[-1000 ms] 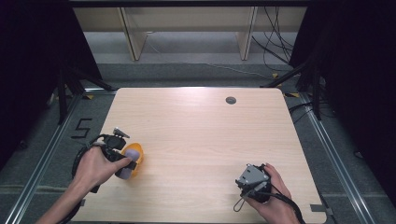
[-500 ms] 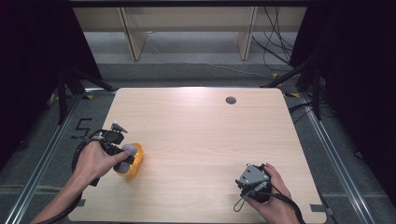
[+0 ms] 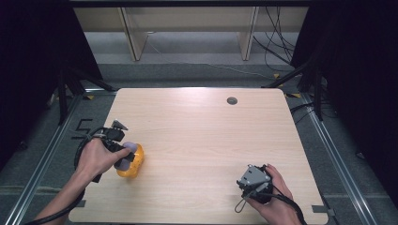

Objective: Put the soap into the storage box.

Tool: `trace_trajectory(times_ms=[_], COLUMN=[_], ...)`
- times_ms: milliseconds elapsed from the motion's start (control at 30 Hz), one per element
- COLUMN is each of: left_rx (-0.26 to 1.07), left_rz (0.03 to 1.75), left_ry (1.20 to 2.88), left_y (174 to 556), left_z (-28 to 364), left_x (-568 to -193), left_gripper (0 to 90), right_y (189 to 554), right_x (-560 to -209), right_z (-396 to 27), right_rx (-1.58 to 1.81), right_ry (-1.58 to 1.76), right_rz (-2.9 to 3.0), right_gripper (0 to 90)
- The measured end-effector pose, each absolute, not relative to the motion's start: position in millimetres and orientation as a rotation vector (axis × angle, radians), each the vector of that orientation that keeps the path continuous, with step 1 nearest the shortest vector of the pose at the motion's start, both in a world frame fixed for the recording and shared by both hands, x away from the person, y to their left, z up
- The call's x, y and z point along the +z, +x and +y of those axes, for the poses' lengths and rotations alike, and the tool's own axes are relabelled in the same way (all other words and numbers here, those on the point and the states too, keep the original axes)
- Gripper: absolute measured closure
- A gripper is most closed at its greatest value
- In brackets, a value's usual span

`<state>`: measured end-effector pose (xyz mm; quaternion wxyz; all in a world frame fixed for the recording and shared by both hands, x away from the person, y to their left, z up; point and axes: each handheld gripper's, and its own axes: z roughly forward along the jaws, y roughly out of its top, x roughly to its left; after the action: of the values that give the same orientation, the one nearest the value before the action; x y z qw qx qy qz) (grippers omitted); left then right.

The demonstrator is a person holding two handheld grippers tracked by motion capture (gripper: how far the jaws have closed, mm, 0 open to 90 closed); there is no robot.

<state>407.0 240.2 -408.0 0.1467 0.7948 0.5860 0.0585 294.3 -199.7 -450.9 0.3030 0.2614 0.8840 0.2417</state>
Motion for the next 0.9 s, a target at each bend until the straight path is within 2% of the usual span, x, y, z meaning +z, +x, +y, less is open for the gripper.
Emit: trace_trajectory(times_ms=[900], left_rx=[0.167], left_rz=[1.759], left_ry=[2.288], left_y=[424], left_z=[237], left_x=[-425], left_gripper=[49.3], right_y=[294], right_x=[-451], right_z=[-200], right_rx=[0.64], right_ry=[0.692], right_rz=[2.346], right_gripper=[35.5])
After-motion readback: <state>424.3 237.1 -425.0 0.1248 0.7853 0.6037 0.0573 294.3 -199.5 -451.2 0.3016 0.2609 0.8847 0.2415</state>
